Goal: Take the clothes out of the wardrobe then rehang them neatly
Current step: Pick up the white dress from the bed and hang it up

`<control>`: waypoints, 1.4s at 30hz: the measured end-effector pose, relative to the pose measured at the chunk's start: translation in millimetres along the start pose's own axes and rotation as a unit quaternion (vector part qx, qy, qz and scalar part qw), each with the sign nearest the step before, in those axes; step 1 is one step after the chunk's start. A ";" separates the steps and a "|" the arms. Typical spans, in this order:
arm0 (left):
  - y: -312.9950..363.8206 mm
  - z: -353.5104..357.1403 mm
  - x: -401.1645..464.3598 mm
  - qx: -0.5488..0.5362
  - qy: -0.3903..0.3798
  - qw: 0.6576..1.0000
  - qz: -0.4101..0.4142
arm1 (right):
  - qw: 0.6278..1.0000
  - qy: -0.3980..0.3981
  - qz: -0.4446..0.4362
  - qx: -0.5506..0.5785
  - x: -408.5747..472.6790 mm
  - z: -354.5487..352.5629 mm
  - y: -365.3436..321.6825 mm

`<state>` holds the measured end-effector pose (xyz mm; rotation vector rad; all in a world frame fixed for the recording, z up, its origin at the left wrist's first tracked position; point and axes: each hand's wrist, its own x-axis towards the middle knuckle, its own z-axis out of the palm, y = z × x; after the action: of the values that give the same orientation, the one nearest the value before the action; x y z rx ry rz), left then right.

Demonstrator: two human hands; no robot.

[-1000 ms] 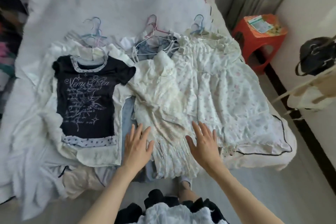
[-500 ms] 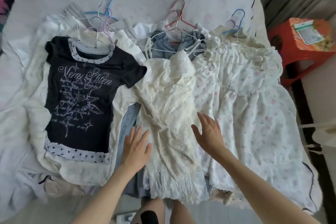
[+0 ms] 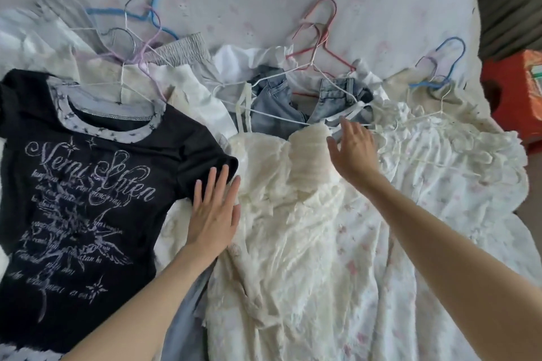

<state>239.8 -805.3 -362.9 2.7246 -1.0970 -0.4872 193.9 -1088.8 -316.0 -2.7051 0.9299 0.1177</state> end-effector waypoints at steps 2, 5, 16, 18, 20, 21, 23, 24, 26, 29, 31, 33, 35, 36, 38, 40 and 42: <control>-3.3 8.8 10.9 -0.015 0.012 1.000 -0.022 | 1.000 0.016 -0.001 -0.012 32.8 -1.7 3.3; -10.6 21.1 12.6 -0.015 0.002 0.999 -0.043 | 0.999 0.010 0.019 -0.027 70.3 -1.9 9.8; -16.1 18.8 11.3 -0.004 -0.048 0.998 -0.027 | 0.985 0.027 0.079 0.153 95.6 -16.3 13.4; -13.2 10.5 9.9 -0.028 -0.063 0.997 -0.037 | 0.978 0.045 0.079 0.186 83.8 -26.4 8.3; -9.6 -0.4 6.6 -0.059 -0.078 0.994 -0.050 | 0.972 0.059 0.069 0.217 67.5 -39.7 2.9; -6.8 -7.2 3.6 -0.075 -0.074 0.993 -0.054 | 0.969 0.064 0.059 0.233 57.7 -47.4 0.3; -0.8 -22.7 -3.8 -0.105 -0.051 0.992 -0.054 | 0.964 0.071 0.034 0.255 36.8 -63.5 -3.6; 2.1 -30.8 -7.4 -0.116 -0.034 0.991 -0.053 | 0.962 0.075 0.024 0.262 26.2 -71.0 -4.2; 7.3 -48.3 -13.3 -0.125 0.018 0.991 -0.044 | 0.956 0.086 0.010 0.281 3.1 -86.8 -4.4; 20.6 -83.4 -16.3 -0.106 0.108 0.988 -0.009 | 0.944 0.097 -0.005 0.316 -41.3 -112.0 -3.2; 32.2 -110.0 -15.9 -0.075 0.162 0.984 0.027 | 0.942 0.112 -0.007 0.316 -75.4 -128.8 -1.3; 45.8 -137.1 -15.2 -0.041 0.207 0.976 0.052 | 0.935 0.124 -0.009 0.331 -109.0 -146.6 4.0; 60.4 -159.8 -18.9 -0.013 0.239 0.968 0.078 | 0.927 0.133 0.012 0.352 -140.6 -164.4 14.3; 69.0 -170.1 -22.7 0.004 0.254 0.962 0.102 | 0.920 0.146 0.023 0.362 -155.5 -173.8 21.7; 90.8 -190.5 -33.0 0.026 0.279 0.948 0.150 | 0.906 0.183 0.033 0.380 -185.7 -195.5 36.9; 118.8 -212.8 -42.1 0.027 0.321 0.928 0.188 | 0.897 0.216 0.040 0.382 -216.4 -220.0 51.7; 152.8 -235.0 -47.9 0.004 0.369 0.897 0.241 | 0.893 0.249 0.053 0.371 -250.0 -244.6 66.7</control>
<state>193.2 -874.5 -91.1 2.1584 -1.4194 0.5788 -47.7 -1061.5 -55.8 -1.9762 0.9824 -0.7840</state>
